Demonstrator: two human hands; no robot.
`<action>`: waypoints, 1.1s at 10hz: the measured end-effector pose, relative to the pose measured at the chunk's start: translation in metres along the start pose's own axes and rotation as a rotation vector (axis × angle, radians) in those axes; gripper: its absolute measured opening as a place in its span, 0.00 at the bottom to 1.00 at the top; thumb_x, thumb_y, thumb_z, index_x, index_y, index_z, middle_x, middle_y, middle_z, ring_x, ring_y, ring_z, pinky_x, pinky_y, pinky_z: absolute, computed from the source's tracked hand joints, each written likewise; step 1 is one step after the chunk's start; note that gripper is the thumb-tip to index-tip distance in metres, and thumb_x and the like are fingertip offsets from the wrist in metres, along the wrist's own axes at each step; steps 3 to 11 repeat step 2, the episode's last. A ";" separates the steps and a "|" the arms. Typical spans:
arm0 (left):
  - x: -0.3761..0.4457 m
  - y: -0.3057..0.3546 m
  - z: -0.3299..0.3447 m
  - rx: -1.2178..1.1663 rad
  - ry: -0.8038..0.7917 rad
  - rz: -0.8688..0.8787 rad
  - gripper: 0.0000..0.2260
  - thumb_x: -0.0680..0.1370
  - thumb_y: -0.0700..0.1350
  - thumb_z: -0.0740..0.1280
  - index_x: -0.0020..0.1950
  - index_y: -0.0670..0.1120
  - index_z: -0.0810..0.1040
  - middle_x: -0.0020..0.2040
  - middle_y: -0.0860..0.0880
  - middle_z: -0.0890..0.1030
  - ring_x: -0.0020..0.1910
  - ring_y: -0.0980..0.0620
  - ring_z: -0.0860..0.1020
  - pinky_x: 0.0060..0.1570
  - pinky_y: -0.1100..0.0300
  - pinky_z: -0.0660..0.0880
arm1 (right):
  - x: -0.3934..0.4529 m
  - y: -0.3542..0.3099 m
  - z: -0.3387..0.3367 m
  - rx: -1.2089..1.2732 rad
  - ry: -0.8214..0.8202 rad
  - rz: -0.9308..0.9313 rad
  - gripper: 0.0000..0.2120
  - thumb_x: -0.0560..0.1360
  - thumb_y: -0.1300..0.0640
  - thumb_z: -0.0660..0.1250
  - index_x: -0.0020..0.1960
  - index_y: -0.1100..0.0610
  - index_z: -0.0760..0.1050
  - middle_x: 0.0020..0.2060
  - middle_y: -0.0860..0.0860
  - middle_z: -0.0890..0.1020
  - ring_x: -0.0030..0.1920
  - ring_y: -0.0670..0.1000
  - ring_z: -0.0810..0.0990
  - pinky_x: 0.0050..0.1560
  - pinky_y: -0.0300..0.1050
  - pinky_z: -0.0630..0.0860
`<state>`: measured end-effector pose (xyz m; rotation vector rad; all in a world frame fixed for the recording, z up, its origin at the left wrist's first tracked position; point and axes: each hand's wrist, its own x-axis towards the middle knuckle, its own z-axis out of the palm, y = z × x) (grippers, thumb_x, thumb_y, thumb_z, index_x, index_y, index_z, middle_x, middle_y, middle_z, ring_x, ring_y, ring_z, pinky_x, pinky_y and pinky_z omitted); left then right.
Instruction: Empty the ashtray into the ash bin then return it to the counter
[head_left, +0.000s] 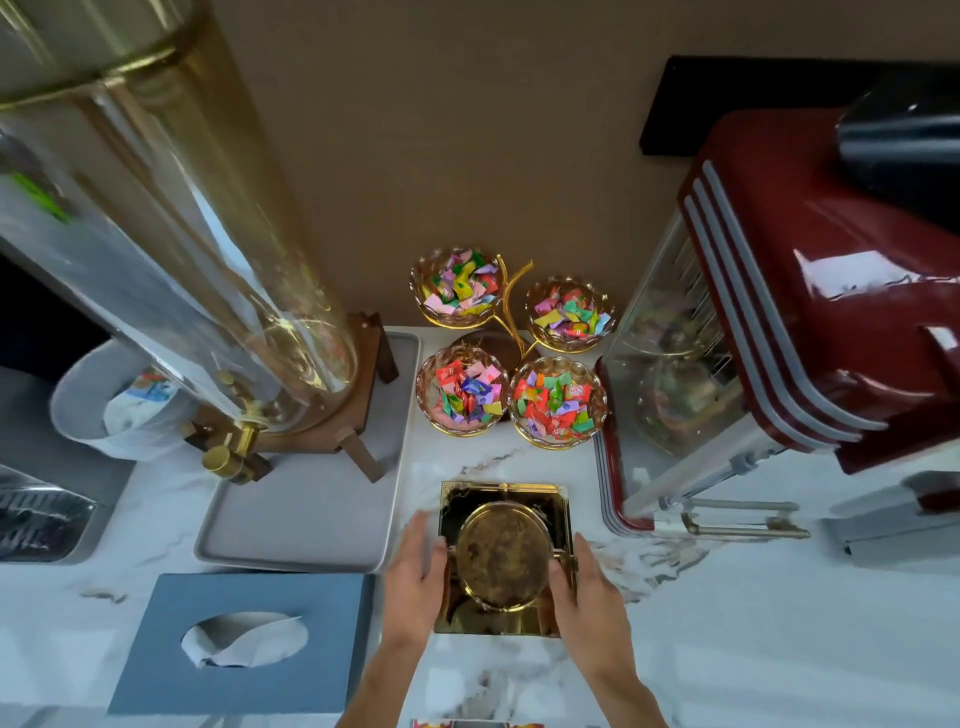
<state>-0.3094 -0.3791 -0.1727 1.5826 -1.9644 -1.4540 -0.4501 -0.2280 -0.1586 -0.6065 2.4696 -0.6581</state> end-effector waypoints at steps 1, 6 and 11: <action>-0.008 0.003 -0.009 -0.002 0.080 0.083 0.10 0.85 0.44 0.62 0.60 0.49 0.83 0.56 0.50 0.85 0.60 0.47 0.83 0.61 0.54 0.77 | -0.010 0.001 -0.009 -0.037 0.240 -0.055 0.13 0.81 0.56 0.64 0.63 0.56 0.80 0.46 0.55 0.88 0.45 0.59 0.87 0.44 0.53 0.82; -0.017 0.007 -0.012 0.100 0.128 0.190 0.08 0.84 0.41 0.65 0.54 0.45 0.85 0.51 0.49 0.84 0.53 0.48 0.83 0.54 0.58 0.76 | -0.015 -0.002 -0.015 -0.070 0.347 -0.206 0.07 0.77 0.61 0.70 0.54 0.58 0.84 0.42 0.55 0.87 0.43 0.59 0.85 0.42 0.53 0.82; -0.017 0.007 -0.012 0.100 0.128 0.190 0.08 0.84 0.41 0.65 0.54 0.45 0.85 0.51 0.49 0.84 0.53 0.48 0.83 0.54 0.58 0.76 | -0.015 -0.002 -0.015 -0.070 0.347 -0.206 0.07 0.77 0.61 0.70 0.54 0.58 0.84 0.42 0.55 0.87 0.43 0.59 0.85 0.42 0.53 0.82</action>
